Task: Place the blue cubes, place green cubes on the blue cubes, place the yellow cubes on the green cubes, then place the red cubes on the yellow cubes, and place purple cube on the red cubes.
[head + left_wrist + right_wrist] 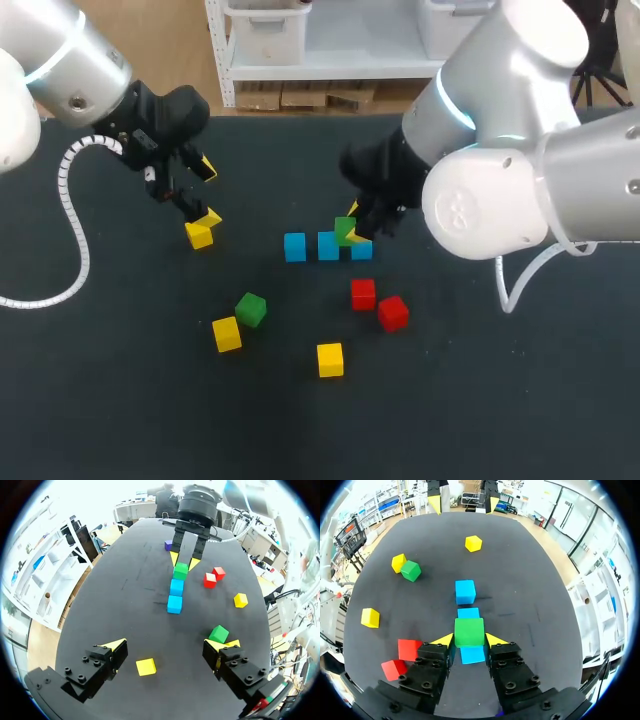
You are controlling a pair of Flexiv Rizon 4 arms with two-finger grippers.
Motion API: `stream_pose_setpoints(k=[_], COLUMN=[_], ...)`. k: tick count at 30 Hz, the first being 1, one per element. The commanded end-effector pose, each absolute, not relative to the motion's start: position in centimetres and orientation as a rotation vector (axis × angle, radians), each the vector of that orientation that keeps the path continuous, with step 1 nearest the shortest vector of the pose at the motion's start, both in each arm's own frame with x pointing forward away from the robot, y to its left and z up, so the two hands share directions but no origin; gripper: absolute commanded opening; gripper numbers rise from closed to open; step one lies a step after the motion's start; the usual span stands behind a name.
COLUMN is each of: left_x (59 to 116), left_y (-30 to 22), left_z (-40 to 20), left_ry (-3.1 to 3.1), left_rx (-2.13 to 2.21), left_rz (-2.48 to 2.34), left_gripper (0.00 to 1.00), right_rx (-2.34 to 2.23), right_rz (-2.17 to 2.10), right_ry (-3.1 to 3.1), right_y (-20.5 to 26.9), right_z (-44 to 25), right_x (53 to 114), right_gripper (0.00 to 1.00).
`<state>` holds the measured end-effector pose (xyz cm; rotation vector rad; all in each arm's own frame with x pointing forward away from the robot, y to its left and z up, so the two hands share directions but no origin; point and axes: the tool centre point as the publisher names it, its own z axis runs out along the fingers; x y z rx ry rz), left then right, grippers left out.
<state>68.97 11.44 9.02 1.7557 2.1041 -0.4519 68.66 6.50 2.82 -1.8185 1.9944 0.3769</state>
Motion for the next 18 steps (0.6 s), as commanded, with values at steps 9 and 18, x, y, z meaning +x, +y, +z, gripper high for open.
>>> stream_pose_setpoints(k=[9,18], left_x=[68.90,68.90], left_y=[11.56,11.56], left_z=[8.99,8.99], left_ry=[2.099,2.099], left_rx=[1.756,1.756], left_rz=[-0.453,-0.453], left_gripper=[1.00,1.00], right_rx=[-1.818,-1.820], right_rz=[0.382,0.389], right_ry=[1.991,1.985], right_y=[6.61,6.71], right_z=[2.65,2.66], right_x=[68.99,69.10], right_gripper=[0.00,0.00])
